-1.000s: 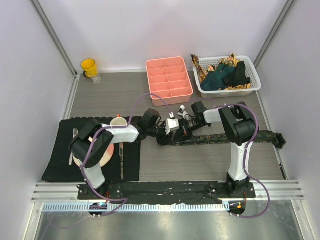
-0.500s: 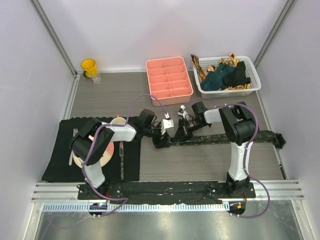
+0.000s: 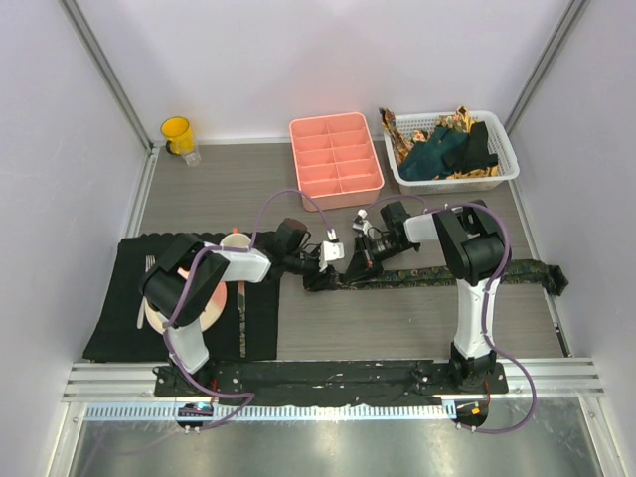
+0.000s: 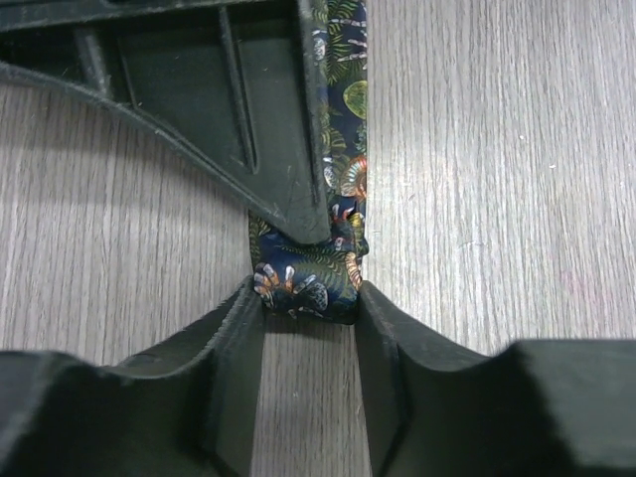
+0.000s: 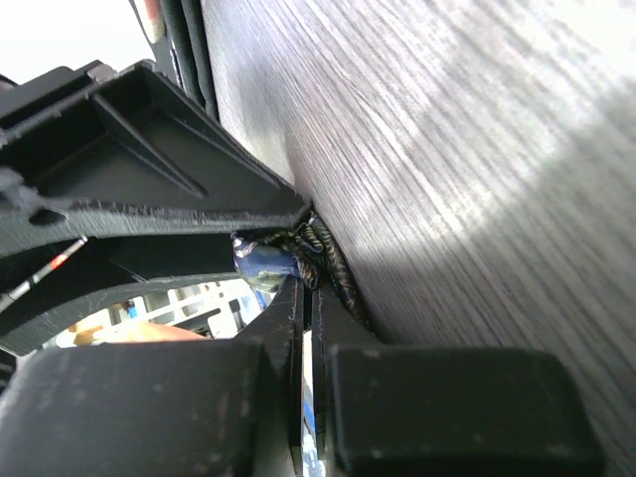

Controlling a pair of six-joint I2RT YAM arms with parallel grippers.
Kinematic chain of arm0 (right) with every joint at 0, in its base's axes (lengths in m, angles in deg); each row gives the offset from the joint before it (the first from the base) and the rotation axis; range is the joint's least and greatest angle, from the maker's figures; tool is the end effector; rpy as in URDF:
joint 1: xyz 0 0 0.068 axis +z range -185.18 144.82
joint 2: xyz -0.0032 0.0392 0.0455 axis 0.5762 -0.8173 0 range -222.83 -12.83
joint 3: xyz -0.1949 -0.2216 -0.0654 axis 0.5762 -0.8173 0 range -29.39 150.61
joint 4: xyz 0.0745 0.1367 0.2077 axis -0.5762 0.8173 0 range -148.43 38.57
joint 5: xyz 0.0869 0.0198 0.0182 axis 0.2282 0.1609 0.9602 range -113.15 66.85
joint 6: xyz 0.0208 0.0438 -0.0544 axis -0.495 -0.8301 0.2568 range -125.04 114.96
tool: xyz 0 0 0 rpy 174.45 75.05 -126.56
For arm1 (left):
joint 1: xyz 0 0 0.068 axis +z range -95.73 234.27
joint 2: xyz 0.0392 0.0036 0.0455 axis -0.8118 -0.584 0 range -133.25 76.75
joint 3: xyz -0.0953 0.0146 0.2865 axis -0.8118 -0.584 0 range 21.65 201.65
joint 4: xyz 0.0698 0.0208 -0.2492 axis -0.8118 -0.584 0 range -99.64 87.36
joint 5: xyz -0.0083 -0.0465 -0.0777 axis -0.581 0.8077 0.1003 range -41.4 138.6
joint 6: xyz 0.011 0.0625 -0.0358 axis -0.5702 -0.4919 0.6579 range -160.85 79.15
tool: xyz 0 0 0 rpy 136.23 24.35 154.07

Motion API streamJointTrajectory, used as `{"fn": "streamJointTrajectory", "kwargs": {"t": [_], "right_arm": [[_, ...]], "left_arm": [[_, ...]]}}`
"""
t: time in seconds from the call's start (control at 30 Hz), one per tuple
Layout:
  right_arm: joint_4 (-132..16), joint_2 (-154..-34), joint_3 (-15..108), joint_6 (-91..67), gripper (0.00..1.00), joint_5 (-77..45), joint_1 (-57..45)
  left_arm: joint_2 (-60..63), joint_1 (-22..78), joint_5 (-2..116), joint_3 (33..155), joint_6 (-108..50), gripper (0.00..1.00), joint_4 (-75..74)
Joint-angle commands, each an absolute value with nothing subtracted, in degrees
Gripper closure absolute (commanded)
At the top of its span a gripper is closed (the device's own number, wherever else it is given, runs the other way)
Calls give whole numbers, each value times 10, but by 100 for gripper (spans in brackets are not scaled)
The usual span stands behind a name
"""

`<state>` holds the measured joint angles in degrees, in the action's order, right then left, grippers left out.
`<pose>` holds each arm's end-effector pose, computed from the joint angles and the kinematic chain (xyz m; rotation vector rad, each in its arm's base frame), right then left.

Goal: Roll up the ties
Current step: Roll the tie at the center of the board.

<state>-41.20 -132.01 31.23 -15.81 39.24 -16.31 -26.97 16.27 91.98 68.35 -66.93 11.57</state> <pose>0.3294 0.1694 0.0954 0.3821 -2.5977 -1.6159 0.2573 -0.2538 0.1481 1.5060 1.6787 -0.9796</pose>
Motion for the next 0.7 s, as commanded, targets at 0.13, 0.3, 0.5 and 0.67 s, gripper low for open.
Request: {"fn": "streamJointTrajectory", "kwargs": {"t": [0.13, 0.3, 0.5, 0.67], "right_arm": [[-410, -1354, 320, -115, 99, 296, -163], [-412, -1353, 320, -118, 99, 293, -163], [-429, -1349, 318, -131, 99, 294, -162], [-431, -1340, 319, -135, 99, 298, -162]], "left_arm": [[-250, 119, 912, 702, -653, 57, 130], [-272, 107, 882, 706, -613, 57, 160], [-298, 98, 865, 701, -588, 60, 163], [-298, 88, 815, 705, -608, 71, 94]]}}
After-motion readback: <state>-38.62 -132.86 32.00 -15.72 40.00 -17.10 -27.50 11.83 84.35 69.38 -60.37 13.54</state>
